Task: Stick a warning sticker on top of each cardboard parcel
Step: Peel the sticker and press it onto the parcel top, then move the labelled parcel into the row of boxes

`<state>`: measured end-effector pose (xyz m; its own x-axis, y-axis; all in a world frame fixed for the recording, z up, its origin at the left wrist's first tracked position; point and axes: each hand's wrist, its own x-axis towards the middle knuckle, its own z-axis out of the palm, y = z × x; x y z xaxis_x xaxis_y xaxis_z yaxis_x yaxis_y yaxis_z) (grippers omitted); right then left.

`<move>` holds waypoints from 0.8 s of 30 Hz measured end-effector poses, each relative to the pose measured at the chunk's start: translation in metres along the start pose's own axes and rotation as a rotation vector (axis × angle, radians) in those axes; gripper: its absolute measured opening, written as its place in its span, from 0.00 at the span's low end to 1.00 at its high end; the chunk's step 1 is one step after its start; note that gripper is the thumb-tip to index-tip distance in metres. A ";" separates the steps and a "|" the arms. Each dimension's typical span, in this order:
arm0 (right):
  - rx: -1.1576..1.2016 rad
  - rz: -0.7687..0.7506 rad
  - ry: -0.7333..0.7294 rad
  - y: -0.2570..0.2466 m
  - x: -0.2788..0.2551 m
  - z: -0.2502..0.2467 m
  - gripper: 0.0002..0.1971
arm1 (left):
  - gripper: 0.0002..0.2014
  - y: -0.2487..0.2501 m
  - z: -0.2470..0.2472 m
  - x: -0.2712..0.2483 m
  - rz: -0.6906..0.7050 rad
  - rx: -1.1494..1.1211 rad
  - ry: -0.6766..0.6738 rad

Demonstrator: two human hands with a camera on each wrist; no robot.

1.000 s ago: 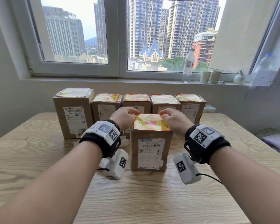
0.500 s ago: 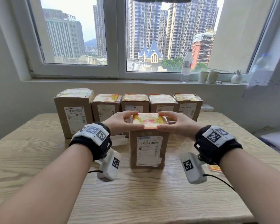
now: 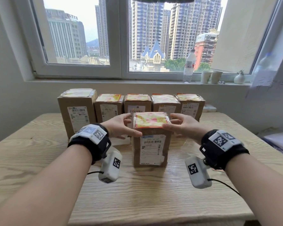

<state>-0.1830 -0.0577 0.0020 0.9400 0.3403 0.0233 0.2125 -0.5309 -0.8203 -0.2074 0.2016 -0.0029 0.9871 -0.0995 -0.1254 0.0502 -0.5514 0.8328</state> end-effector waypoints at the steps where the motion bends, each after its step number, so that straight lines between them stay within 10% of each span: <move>1: 0.013 0.000 -0.028 -0.001 -0.004 0.002 0.41 | 0.59 0.000 0.002 -0.002 -0.001 0.002 -0.019; 15: 0.047 -0.109 0.069 0.000 -0.014 0.021 0.15 | 0.46 0.004 0.025 -0.005 0.080 -0.140 0.151; 24: 0.172 -0.245 0.031 -0.076 -0.010 0.028 0.29 | 0.33 0.031 -0.049 -0.042 0.122 -0.152 0.310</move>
<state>-0.2159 0.0012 0.0481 0.8746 0.4167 0.2477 0.3882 -0.2959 -0.8728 -0.2398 0.2291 0.0547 0.9852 0.1116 0.1301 -0.0721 -0.4190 0.9051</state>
